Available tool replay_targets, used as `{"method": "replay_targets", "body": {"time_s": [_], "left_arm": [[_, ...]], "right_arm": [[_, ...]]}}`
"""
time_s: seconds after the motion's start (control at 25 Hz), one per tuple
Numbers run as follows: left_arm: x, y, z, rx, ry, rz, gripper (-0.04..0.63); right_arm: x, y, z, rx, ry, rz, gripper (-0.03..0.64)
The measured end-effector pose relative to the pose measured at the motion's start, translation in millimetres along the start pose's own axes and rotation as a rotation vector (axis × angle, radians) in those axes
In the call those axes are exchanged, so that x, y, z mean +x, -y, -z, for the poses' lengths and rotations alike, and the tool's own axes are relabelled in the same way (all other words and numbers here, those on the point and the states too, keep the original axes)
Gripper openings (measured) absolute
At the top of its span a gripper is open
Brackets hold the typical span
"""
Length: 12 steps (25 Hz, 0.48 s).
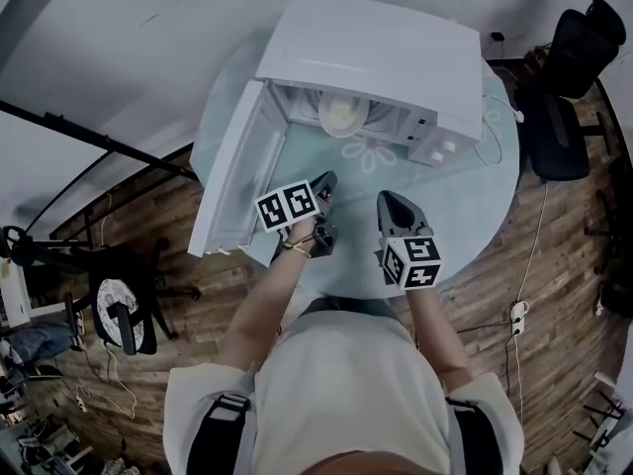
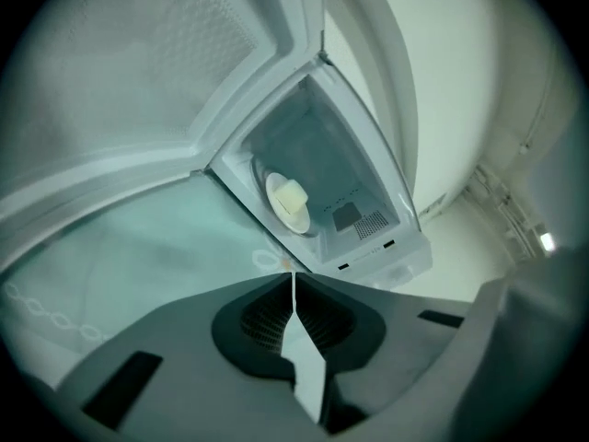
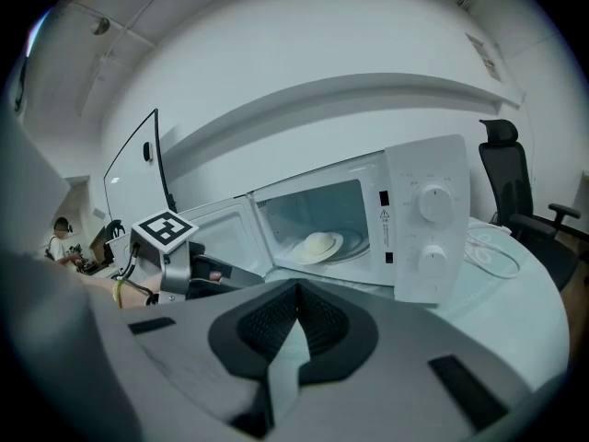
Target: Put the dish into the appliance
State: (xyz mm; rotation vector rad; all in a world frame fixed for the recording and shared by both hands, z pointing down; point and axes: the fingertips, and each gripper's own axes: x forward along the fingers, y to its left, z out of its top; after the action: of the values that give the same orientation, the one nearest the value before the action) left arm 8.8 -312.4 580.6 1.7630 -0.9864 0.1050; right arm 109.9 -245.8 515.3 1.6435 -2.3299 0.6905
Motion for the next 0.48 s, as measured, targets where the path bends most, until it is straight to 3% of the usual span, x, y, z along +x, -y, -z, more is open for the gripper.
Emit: {"method": "replay_targets", "body": {"time_s": [0.48], "left_arm": [[-95.1, 12.3, 35.5, 0.359, -0.053, -0.004, 0.009]], "right_arm": [[-41.5, -54.9, 32.2, 0.06, -0.005, 0.045, 0.006]]}}
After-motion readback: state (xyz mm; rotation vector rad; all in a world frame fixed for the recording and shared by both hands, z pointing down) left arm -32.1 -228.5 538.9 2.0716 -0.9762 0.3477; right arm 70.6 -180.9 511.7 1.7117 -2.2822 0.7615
